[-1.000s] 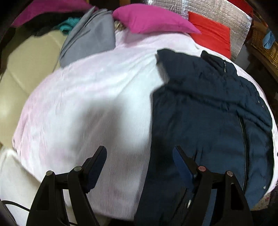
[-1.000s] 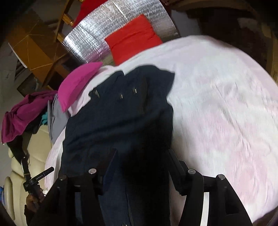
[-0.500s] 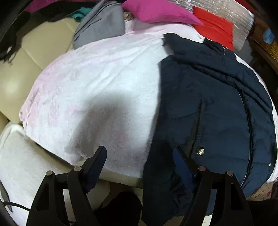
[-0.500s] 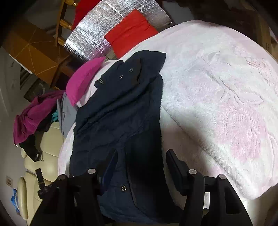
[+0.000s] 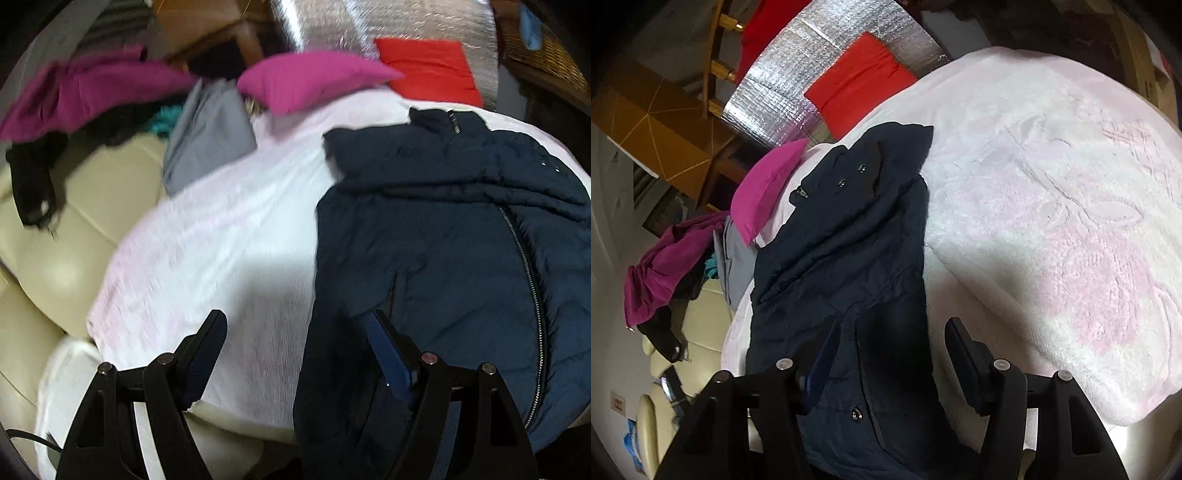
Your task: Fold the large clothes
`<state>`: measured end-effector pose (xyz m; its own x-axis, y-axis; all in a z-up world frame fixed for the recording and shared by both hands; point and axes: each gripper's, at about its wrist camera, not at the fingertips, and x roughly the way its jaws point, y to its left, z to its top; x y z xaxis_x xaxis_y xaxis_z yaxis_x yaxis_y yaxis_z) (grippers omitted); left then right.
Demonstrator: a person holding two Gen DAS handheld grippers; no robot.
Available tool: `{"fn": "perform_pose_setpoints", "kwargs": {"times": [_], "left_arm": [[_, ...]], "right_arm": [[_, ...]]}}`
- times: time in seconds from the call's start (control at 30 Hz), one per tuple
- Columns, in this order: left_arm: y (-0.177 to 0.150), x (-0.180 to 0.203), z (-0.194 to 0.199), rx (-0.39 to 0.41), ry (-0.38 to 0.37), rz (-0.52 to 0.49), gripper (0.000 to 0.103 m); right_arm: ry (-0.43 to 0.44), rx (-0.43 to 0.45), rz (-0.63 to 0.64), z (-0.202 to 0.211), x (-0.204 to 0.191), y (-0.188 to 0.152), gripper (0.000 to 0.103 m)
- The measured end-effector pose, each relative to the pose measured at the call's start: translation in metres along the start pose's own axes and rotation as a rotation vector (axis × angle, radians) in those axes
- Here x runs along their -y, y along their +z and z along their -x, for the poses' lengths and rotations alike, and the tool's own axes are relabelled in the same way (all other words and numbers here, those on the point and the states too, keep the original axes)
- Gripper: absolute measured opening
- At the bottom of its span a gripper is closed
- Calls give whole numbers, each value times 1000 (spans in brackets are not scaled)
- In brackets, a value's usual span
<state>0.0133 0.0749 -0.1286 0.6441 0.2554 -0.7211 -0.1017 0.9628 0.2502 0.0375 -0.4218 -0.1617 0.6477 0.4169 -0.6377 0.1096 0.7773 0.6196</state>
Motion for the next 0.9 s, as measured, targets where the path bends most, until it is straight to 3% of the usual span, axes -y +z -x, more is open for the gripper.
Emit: {"fn": "perform_pose_setpoints", "kwargs": {"times": [0.23,0.57,0.8,0.9], "left_arm": [[4,2,27,74,4,-24,79],[4,8,38,90,6,-36,79],[-2,15,35,59,24,-54,79],[-9,14,22,-19,8,-48,79]], "right_arm": [[-8,-17,25,-12,-12,-2,63],[0,-26,56,-16,-20,-5,63],[11,-28,42,-9,-11,-8,63],[14,-46,39,-8,-7,-10,63]]}}
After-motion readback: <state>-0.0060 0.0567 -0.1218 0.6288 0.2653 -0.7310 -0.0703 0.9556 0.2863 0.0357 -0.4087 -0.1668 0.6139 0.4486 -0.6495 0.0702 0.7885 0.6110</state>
